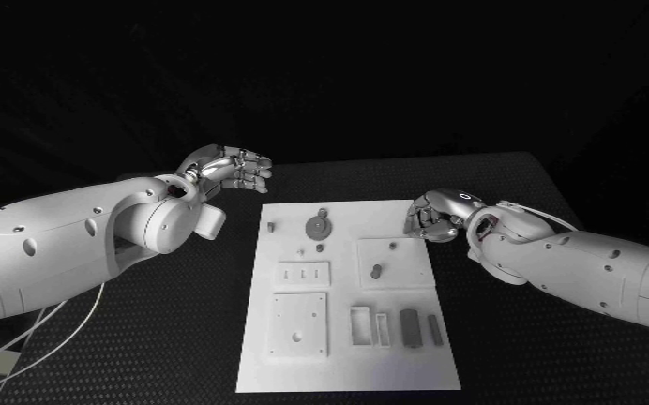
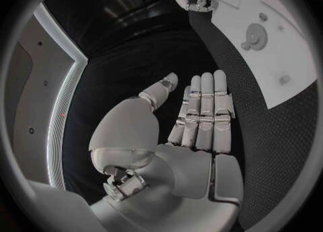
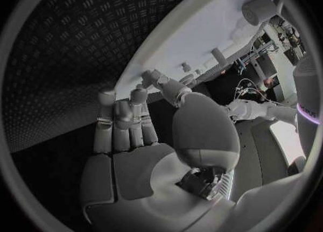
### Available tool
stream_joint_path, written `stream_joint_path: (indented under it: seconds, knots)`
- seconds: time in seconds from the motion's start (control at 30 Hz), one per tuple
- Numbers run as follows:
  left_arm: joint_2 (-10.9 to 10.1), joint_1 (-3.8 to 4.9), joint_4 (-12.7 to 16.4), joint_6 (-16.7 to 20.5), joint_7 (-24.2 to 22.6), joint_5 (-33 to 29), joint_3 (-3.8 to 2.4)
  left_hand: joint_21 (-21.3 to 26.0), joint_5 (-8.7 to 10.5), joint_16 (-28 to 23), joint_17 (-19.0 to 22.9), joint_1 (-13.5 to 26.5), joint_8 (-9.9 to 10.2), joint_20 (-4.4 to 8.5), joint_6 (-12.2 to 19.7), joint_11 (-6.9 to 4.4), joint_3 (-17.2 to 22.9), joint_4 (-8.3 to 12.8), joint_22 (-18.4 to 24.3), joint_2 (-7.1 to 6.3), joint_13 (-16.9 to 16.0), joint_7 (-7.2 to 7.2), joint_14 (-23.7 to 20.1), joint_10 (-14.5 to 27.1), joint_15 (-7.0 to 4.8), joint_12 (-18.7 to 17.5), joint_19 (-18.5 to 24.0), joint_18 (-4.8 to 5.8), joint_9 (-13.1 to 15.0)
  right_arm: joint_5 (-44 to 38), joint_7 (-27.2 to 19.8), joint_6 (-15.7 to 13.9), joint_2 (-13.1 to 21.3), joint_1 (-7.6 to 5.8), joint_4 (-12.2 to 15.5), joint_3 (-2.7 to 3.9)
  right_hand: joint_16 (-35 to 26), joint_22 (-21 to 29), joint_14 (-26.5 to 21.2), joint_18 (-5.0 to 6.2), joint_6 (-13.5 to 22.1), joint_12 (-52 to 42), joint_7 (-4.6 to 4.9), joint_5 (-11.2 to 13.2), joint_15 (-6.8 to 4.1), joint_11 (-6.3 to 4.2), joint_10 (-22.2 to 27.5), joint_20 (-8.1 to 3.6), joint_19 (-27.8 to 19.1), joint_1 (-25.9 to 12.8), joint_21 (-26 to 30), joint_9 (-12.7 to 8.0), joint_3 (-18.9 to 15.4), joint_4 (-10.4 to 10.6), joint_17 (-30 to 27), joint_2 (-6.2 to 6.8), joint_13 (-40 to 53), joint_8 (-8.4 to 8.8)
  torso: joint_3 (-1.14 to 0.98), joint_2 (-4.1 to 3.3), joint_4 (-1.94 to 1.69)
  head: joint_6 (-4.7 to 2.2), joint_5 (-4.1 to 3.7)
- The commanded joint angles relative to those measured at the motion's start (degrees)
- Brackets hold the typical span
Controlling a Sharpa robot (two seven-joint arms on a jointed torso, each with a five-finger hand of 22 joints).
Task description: Assemble the parts on the task board
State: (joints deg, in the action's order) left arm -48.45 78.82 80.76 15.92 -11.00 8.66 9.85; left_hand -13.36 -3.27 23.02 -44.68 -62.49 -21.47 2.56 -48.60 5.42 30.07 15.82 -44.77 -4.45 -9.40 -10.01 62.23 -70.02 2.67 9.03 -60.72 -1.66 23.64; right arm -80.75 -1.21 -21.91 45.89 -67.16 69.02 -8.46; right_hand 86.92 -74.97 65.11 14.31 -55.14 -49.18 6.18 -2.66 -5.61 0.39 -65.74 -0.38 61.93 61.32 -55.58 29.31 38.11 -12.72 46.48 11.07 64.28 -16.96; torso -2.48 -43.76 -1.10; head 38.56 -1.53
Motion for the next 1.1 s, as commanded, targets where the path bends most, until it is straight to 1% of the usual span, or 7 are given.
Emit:
stream_joint_path:
  seconds: [0.03, 0.23, 0.37, 0.63, 0.83, 0.97, 1.1]
  knots:
    - [0.08, 0.06, 0.01, -0.88, -0.49, 0.2, -0.04, 0.36, 0.16, -0.25, -0.07, 0.43, -0.16, 0.37, -0.25, 0.12, -0.19, -0.2, -0.08, 0.24, -0.07, 0.04, 0.52, -0.3, 0.09, -0.32, -0.16, -0.97, -0.07, -0.65, 0.11, -0.09, -0.31, 0.18, -0.08, -0.03, 0.24, -0.98, 0.1, 0.69, 0.28, -0.22, 0.44, -0.19, -0.21, -0.21, -0.15, -0.26, -0.04, -0.27, -0.19, 0.06, -0.38, 0.1, 0.0, -0.12, -0.08, 0.11, 0.01, -0.01, 0.01, 0.0, 0.07]
    - [0.12, 0.06, 0.01, -1.0, -0.42, 0.2, -0.04, 0.38, 0.16, -0.28, -0.1, 0.44, -0.15, 0.37, -0.23, 0.12, -0.2, -0.2, -0.09, 0.23, -0.08, 0.03, 0.51, -0.29, 0.09, -0.34, -0.15, -0.97, -0.08, -0.65, 0.3, -0.61, -0.66, 0.25, -0.1, -0.03, 0.08, -0.9, -0.04, 0.69, 1.65, -0.03, 0.85, -0.19, 0.08, 0.16, 0.08, -0.24, -0.14, -0.71, -0.04, -0.14, -0.49, 0.26, -0.08, 0.68, -0.22, 0.88, 0.06, -0.03, -0.07, 0.02, -0.07]
    - [0.04, 0.06, 0.0, -0.98, -0.33, 0.2, -0.04, 0.4, 0.16, -0.33, -0.13, 0.45, -0.13, 0.36, -0.2, 0.13, -0.22, -0.19, -0.1, 0.21, -0.08, 0.01, 0.5, -0.26, 0.1, -0.38, -0.14, -0.96, -0.09, -0.65, 0.33, -1.05, -0.82, 0.29, -0.09, -0.03, -0.1, -0.83, -0.35, 0.69, 3.44, 0.12, 1.48, -0.19, 0.62, 0.75, 0.59, -0.15, -0.34, -1.02, 0.18, -0.49, -0.45, 0.53, -0.12, 1.55, -0.27, 1.87, 0.05, 0.0, -0.02, -0.04, -0.06]
    - [0.01, 0.06, 0.06, -1.05, -0.21, 0.2, -0.04, 0.43, 0.16, -0.4, -0.19, 0.46, -0.09, 0.35, -0.12, 0.17, -0.24, -0.17, -0.11, 0.18, -0.08, -0.02, 0.5, -0.2, 0.11, -0.45, -0.13, -0.96, -0.12, -0.65, 0.47, -1.66, -0.88, 0.35, -0.1, -0.03, -0.19, -0.81, -0.8, 0.69, 4.99, 0.13, 2.07, -0.19, 1.17, 1.32, 1.25, 0.0, -0.55, -0.95, 0.38, -0.83, -0.29, 0.78, -0.1, 2.08, -0.2, 2.72, 0.07, -0.02, -0.01, -0.06, -0.09]
    - [-0.01, 0.06, 0.04, -1.06, -0.2, 0.2, -0.04, 0.47, 0.17, -0.48, -0.25, 0.45, -0.04, 0.35, -0.03, 0.2, -0.25, -0.14, -0.13, 0.15, -0.08, -0.05, 0.5, -0.14, 0.12, -0.52, -0.11, -0.95, -0.15, -0.63, 0.63, -1.55, -0.89, 0.38, 0.02, -0.03, -0.19, -0.81, -0.97, 0.69, 5.3, 0.1, 2.22, -0.19, 1.33, 1.48, 1.48, 0.09, -0.64, -1.11, 0.45, -0.9, -0.32, 0.99, -0.08, 2.43, -0.16, 2.87, 0.03, -0.02, -0.02, -0.1, -0.02]
    - [-0.02, 0.06, 0.03, -1.07, -0.16, 0.2, -0.04, 0.48, 0.18, -0.5, -0.27, 0.44, -0.04, 0.35, -0.01, 0.21, -0.25, -0.13, -0.13, 0.15, -0.08, -0.06, 0.5, -0.13, 0.12, -0.54, -0.11, -0.96, -0.16, -1.02, 1.06, -1.99, -0.85, 0.38, -0.05, -0.03, -0.12, -0.84, -1.04, 0.69, 5.06, -0.03, 2.19, -0.19, 1.33, 1.46, 1.54, 0.07, -0.67, -0.44, 0.46, -0.83, 0.0, 0.78, -0.03, 1.82, -0.11, 2.71, -0.01, -0.01, -0.03, -0.1, -0.04]
    - [-0.01, 0.06, -0.02, -1.1, -0.14, 0.2, -0.03, 0.49, 0.18, -0.52, -0.29, 0.43, -0.03, 0.35, 0.0, 0.21, -0.25, -0.12, -0.14, 0.16, -0.08, -0.07, 0.5, -0.13, 0.12, -0.55, -0.11, -0.96, -0.16, -2.37, 2.25, -2.29, -0.7, 0.38, 0.36, -0.03, -0.05, -0.89, -1.09, 0.69, 4.9, -0.13, 2.22, -0.18, 1.38, 1.5, 1.61, 0.23, -0.68, -1.51, 0.41, -0.79, -0.67, 1.17, 0.01, 2.72, -0.07, 2.61, -0.01, 0.02, 0.04, -0.1, -0.11]
